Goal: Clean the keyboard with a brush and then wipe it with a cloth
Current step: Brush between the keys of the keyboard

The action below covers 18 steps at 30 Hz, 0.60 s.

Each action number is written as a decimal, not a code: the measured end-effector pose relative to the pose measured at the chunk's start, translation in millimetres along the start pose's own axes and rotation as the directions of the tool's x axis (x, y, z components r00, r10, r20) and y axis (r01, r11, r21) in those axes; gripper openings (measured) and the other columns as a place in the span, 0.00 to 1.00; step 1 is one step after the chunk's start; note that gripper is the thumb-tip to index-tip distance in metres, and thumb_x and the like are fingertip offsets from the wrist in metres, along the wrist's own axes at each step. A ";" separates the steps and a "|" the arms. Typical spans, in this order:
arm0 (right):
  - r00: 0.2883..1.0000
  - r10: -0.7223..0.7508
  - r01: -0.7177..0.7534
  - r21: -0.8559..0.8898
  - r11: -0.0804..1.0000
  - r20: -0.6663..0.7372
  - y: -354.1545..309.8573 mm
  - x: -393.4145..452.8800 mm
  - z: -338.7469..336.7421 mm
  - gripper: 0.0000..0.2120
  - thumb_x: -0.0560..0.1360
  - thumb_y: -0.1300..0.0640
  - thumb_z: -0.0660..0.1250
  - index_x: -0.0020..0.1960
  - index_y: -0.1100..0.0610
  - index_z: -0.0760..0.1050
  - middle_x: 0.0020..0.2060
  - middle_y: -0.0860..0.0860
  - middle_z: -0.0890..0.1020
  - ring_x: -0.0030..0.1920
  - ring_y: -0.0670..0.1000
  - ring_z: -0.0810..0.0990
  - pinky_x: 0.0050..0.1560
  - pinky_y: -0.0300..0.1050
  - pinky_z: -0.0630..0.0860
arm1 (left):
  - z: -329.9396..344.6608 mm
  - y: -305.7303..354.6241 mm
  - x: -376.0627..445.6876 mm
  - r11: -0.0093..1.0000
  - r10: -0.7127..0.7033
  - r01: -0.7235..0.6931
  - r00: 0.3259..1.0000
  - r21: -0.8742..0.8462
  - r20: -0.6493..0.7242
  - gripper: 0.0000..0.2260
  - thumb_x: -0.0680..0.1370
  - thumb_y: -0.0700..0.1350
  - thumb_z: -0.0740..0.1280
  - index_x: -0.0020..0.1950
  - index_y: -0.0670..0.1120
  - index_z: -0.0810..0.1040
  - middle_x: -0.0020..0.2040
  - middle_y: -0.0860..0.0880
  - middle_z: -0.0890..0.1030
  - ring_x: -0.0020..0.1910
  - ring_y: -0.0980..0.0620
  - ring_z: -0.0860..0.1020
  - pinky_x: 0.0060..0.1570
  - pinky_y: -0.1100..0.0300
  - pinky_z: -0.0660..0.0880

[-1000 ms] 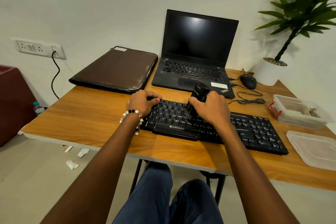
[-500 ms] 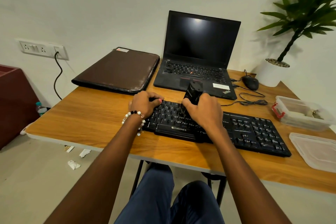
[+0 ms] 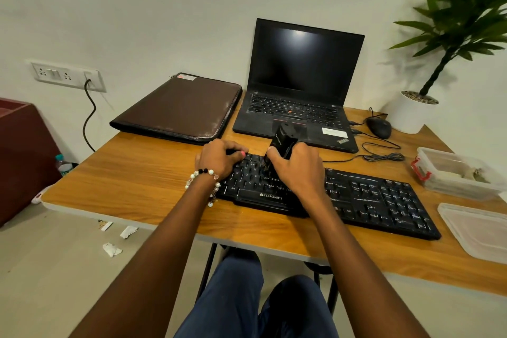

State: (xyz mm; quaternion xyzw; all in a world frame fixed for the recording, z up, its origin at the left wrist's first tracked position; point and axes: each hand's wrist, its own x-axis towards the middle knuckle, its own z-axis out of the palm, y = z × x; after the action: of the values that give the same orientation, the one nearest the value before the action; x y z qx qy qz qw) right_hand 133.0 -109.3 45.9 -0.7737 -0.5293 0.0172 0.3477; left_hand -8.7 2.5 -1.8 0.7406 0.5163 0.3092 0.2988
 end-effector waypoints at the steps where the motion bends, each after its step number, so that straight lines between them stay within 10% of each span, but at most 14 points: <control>1: 1.000 0.005 -0.004 -0.027 1.000 0.030 0.7 0.9 -2.2 0.17 0.73 0.44 0.66 0.35 0.56 0.72 0.29 0.48 0.76 0.31 0.50 0.76 0.30 0.43 0.73 | 0.0 -0.3 0.1 1.000 0.000 0.000 1.000 0.004 0.000 0.06 0.75 0.51 0.70 0.43 0.65 0.80 0.53 0.58 0.82 0.57 0.54 0.77 0.61 0.45 0.71; 18: 0.973 0.027 -0.060 0.139 0.989 0.228 -8.8 2.8 -17.5 0.14 0.72 0.46 0.69 0.35 0.56 0.75 0.34 0.52 0.82 0.35 0.52 0.80 0.35 0.50 0.76 | -1.5 3.4 -3.1 0.999 -0.007 0.007 1.000 0.039 -0.010 0.05 0.76 0.51 0.69 0.50 0.60 0.83 0.54 0.57 0.82 0.57 0.54 0.76 0.59 0.47 0.72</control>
State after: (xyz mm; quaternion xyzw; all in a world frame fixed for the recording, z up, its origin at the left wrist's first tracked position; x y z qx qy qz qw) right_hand 134.0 -114.4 65.0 -0.7509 -0.5458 0.1509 0.3400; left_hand -8.7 -1.2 1.3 0.7429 0.5262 0.3017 0.2831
